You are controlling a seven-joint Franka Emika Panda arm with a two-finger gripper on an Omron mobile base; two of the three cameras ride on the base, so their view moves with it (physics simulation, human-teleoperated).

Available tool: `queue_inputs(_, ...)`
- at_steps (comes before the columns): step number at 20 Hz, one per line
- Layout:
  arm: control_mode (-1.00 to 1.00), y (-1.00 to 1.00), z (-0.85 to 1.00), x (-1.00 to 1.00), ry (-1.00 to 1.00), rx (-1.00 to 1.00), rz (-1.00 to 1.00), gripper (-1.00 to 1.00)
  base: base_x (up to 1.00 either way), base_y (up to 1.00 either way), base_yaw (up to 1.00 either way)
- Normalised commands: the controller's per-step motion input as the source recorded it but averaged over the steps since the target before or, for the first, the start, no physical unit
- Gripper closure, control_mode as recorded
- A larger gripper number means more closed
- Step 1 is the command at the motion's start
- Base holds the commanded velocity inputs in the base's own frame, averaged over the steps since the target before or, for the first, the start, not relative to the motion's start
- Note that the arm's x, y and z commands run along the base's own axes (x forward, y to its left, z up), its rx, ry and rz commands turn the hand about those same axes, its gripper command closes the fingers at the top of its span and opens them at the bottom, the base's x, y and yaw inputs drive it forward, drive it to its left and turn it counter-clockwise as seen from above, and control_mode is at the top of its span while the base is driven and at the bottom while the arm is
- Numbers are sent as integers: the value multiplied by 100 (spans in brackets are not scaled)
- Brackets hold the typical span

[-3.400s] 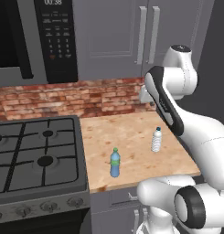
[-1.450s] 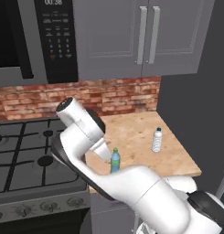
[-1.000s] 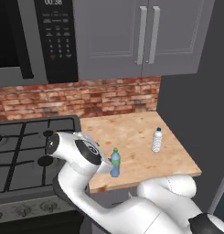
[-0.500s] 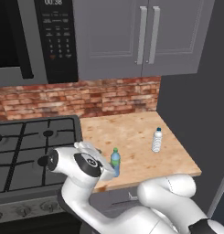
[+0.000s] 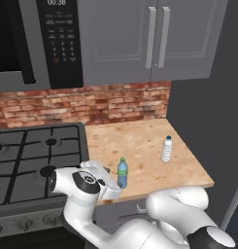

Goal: Take the bottled waters from the counter and place them in the freezer to freeze. Close the freezer door after placing the bottles.

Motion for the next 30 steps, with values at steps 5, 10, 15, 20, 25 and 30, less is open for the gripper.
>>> queue_inputs(5, -100, -1, -29, 10, 1, -17, -5, -100, 0, 0, 0)
queue_inputs(10, -100, 0, -17, 32, 1, -22, -2, -100, 0, 0, 0)
queue_inputs(15, -100, 0, -4, 31, 4, -15, 0, -100, 0, 0, 0)
queue_inputs(20, -100, 0, -4, 19, 2, -7, 0, -100, 0, 0, 0)
queue_inputs(25, -100, 0, 0, 24, 0, 0, 0, -100, 0, 0, 0)
queue_inputs(30, -100, 0, 0, 11, 0, 0, 0, -100, 0, 0, 0)
